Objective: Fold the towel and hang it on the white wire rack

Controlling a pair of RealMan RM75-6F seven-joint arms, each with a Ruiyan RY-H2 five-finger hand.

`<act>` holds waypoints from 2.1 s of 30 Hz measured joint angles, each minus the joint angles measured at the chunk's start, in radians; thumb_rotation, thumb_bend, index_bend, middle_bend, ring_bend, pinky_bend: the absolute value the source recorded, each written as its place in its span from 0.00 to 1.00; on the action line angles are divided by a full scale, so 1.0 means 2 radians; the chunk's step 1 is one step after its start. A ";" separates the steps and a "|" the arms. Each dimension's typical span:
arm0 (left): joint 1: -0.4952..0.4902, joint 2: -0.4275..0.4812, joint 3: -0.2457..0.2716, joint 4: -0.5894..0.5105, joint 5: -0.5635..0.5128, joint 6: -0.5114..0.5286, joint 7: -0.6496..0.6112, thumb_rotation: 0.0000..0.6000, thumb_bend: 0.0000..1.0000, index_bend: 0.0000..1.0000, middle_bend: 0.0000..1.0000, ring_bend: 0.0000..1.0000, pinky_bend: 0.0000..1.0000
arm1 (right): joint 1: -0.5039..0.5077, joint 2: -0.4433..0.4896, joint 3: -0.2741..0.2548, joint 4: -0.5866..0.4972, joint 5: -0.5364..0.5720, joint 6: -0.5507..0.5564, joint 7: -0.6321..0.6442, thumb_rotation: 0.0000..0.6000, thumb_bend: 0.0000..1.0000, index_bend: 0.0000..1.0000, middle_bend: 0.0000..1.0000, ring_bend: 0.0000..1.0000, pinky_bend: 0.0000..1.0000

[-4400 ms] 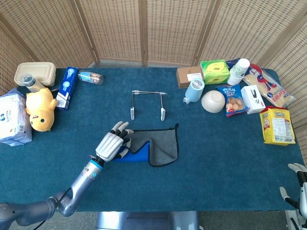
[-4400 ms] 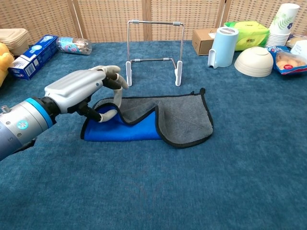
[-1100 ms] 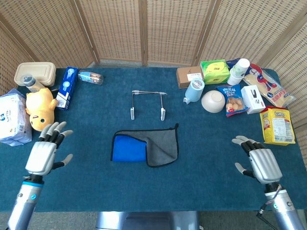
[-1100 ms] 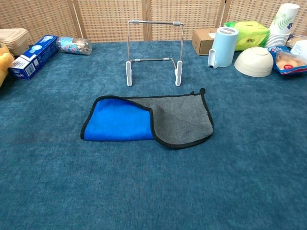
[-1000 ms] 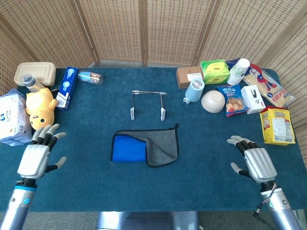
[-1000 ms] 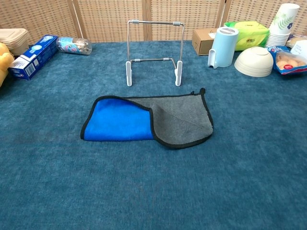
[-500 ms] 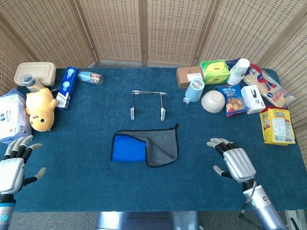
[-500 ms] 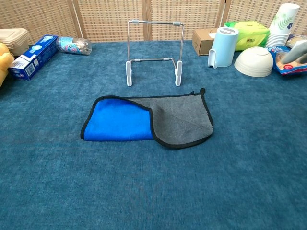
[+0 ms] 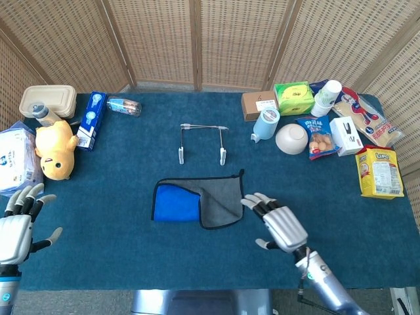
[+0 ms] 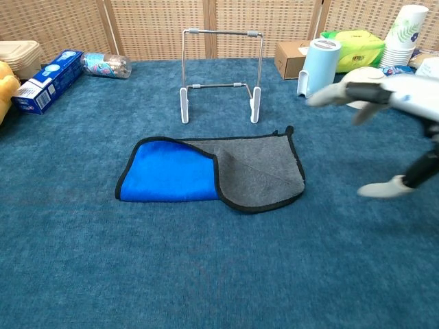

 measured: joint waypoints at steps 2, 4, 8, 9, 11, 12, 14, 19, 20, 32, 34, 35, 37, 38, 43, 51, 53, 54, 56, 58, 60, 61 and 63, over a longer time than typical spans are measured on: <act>0.001 0.002 -0.002 0.000 0.002 0.001 -0.001 1.00 0.33 0.25 0.11 0.00 0.00 | 0.012 -0.016 0.005 0.000 0.007 -0.009 -0.014 1.00 0.14 0.06 0.11 0.09 0.23; 0.003 0.003 -0.004 0.000 0.003 0.002 -0.003 1.00 0.33 0.25 0.11 0.00 0.00 | 0.022 -0.029 0.009 0.001 0.015 -0.016 -0.028 1.00 0.14 0.04 0.10 0.08 0.22; 0.005 0.003 -0.006 0.001 0.005 0.002 -0.008 1.00 0.33 0.25 0.11 0.00 0.00 | 0.042 -0.058 0.019 0.004 0.036 -0.028 -0.056 1.00 0.12 0.03 0.10 0.07 0.22; 0.005 0.003 -0.007 0.002 0.005 0.004 -0.010 1.00 0.33 0.25 0.11 0.00 0.00 | 0.045 -0.064 0.021 0.006 0.040 -0.030 -0.061 1.00 0.12 0.02 0.09 0.07 0.22; 0.006 0.002 -0.011 0.005 0.007 0.007 -0.015 1.00 0.33 0.25 0.11 0.00 0.00 | 0.053 -0.078 0.025 0.009 0.052 -0.033 -0.075 1.00 0.11 0.01 0.09 0.06 0.22; 0.007 0.002 -0.012 0.006 0.008 0.008 -0.017 1.00 0.33 0.25 0.11 0.00 0.00 | 0.056 -0.086 0.027 0.010 0.059 -0.033 -0.081 1.00 0.11 0.01 0.09 0.06 0.22; 0.008 0.001 -0.015 0.010 0.011 0.010 -0.022 1.00 0.33 0.26 0.11 0.00 0.00 | 0.063 -0.103 0.031 0.013 0.076 -0.035 -0.094 1.00 0.11 0.00 0.09 0.05 0.22; 0.009 -0.002 -0.021 0.015 0.010 0.011 -0.026 1.00 0.33 0.26 0.11 0.00 0.00 | 0.081 -0.138 0.039 0.019 0.115 -0.039 -0.121 1.00 0.11 0.00 0.07 0.04 0.21; 0.009 -0.002 -0.022 0.015 0.009 0.010 -0.026 1.00 0.33 0.26 0.11 0.00 0.00 | 0.085 -0.146 0.041 0.022 0.121 -0.040 -0.128 1.00 0.11 0.00 0.07 0.03 0.20; 0.011 -0.002 -0.029 0.015 0.004 0.004 -0.027 1.00 0.33 0.26 0.11 0.00 0.00 | 0.131 -0.226 0.052 0.080 0.167 -0.031 -0.188 1.00 0.11 0.00 0.05 0.00 0.16; 0.011 -0.001 -0.029 0.015 0.004 0.003 -0.027 1.00 0.33 0.26 0.11 0.00 0.00 | 0.134 -0.236 0.055 0.088 0.173 -0.027 -0.190 1.00 0.11 0.00 0.05 0.00 0.16; 0.011 -0.001 -0.030 0.015 0.003 0.003 -0.027 1.00 0.33 0.26 0.11 0.00 0.00 | 0.136 -0.242 0.057 0.093 0.177 -0.023 -0.192 1.00 0.11 0.00 0.05 0.00 0.16; 0.012 -0.001 -0.030 0.015 0.002 0.001 -0.028 1.00 0.33 0.26 0.11 0.00 0.00 | 0.139 -0.252 0.060 0.100 0.183 -0.018 -0.194 1.00 0.11 0.00 0.04 0.00 0.16; 0.012 -0.001 -0.031 0.014 0.002 0.001 -0.028 1.00 0.33 0.26 0.11 0.00 0.00 | 0.141 -0.258 0.062 0.106 0.187 -0.015 -0.196 1.00 0.11 0.00 0.04 0.00 0.16; 0.011 -0.003 -0.031 0.015 0.001 -0.004 -0.027 1.00 0.33 0.26 0.11 0.00 0.00 | 0.152 -0.273 0.065 0.121 0.197 -0.010 -0.200 1.00 0.11 0.00 0.03 0.00 0.15; 0.011 -0.004 -0.033 0.014 -0.001 -0.008 -0.025 1.00 0.33 0.26 0.11 0.00 0.00 | 0.158 -0.276 0.063 0.146 0.200 -0.011 -0.189 1.00 0.11 0.00 0.03 0.00 0.15; 0.011 -0.004 -0.034 0.014 -0.001 -0.009 -0.023 1.00 0.33 0.26 0.11 0.00 0.00 | 0.158 -0.278 0.062 0.154 0.200 -0.010 -0.181 1.00 0.11 0.00 0.03 0.00 0.15; 0.010 -0.004 -0.035 0.013 -0.001 -0.009 -0.022 1.00 0.33 0.26 0.11 0.00 0.00 | 0.157 -0.279 0.062 0.157 0.200 -0.009 -0.177 1.00 0.11 0.00 0.03 0.00 0.15; 0.009 -0.004 -0.037 0.012 -0.002 -0.011 -0.021 1.00 0.33 0.26 0.11 0.00 0.00 | 0.158 -0.282 0.061 0.163 0.200 -0.009 -0.174 1.00 0.11 0.00 0.03 0.00 0.14; 0.008 -0.005 -0.037 0.012 -0.002 -0.013 -0.019 1.00 0.33 0.26 0.11 0.00 0.00 | 0.160 -0.285 0.060 0.166 0.199 -0.008 -0.173 1.00 0.11 0.00 0.03 0.00 0.14; 0.007 -0.006 -0.038 0.011 -0.002 -0.014 -0.017 1.00 0.33 0.26 0.10 0.00 0.00 | 0.163 -0.291 0.061 0.171 0.199 -0.007 -0.174 1.00 0.11 0.00 0.03 0.00 0.14; 0.007 -0.006 -0.038 0.011 -0.003 -0.015 -0.016 1.00 0.33 0.26 0.10 0.00 0.00 | 0.164 -0.294 0.062 0.173 0.199 -0.007 -0.174 1.00 0.11 0.00 0.03 0.00 0.14; 0.007 -0.006 -0.038 0.009 -0.004 -0.015 -0.015 1.00 0.33 0.26 0.10 0.00 0.00 | 0.167 -0.298 0.063 0.179 0.200 -0.006 -0.174 1.00 0.11 0.00 0.03 0.00 0.14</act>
